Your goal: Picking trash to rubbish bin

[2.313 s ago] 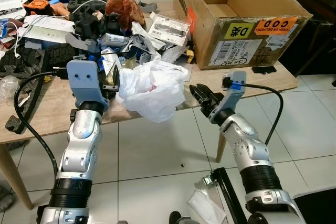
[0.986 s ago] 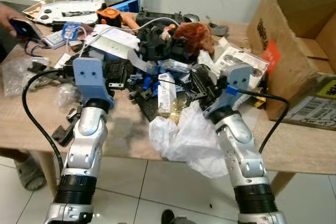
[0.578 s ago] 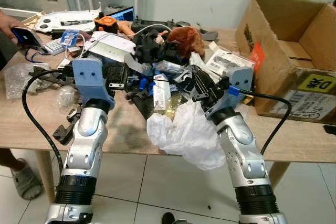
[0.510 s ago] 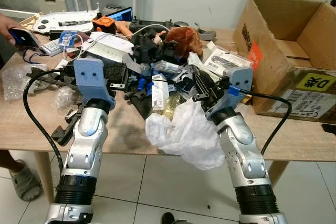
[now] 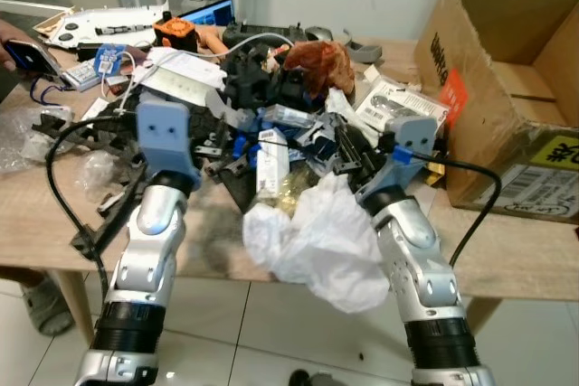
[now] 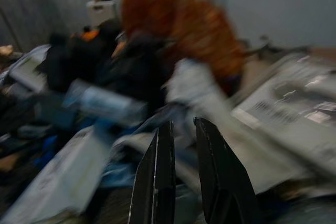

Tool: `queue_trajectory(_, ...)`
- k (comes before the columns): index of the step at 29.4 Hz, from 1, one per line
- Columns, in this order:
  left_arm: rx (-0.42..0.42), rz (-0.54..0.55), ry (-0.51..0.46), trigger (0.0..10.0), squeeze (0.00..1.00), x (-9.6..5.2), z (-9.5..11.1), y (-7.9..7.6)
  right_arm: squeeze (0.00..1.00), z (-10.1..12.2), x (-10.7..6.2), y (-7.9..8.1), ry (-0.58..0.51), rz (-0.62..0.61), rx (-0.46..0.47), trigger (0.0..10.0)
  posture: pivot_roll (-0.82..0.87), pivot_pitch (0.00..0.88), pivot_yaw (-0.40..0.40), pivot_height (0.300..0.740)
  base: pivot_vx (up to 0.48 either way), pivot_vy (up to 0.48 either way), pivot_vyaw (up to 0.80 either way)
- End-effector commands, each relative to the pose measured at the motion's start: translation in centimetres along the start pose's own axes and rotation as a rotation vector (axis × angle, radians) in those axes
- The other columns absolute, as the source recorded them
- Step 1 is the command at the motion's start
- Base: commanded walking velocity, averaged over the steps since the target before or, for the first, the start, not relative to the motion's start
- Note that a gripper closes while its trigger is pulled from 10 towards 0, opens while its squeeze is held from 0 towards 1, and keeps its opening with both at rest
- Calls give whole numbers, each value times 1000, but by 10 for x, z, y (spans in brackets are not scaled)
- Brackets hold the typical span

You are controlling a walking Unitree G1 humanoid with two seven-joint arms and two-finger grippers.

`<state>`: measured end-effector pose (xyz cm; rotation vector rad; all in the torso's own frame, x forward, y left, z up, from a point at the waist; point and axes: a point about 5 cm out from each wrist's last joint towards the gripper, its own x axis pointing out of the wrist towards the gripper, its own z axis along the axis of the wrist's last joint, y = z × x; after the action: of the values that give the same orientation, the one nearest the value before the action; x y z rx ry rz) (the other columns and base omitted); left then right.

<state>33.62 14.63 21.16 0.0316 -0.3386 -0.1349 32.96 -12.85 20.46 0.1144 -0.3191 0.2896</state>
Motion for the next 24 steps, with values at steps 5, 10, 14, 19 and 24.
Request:
queue_trajectory(5,-8,-15,19,10000,0,-3,-6,-3,0,-4,-3,1,19,-7,15,10000,23,177,-19,740,0,0,0)
queue_trajectory(10,-6,-22,17,10000,0,-3,-6,-3,0,-5,-2,1,30,-7,17,10000,23,166,-18,740,0,0,0)
queue_trajectory(14,-7,-26,21,10000,0,-4,-7,-4,0,-6,-2,3,39,1,17,10000,22,160,-16,740,0,0,0)
queue_trajectory(19,-26,-15,36,10000,0,-5,-10,-4,0,-2,-3,8,-2,34,-11,10000,20,157,-16,740,0,0,0)
queue_trajectory(24,-10,20,-11,10000,0,-5,-4,3,1000,15,-4,16,-102,107,55,10000,20,154,-18,740,0,0,0)
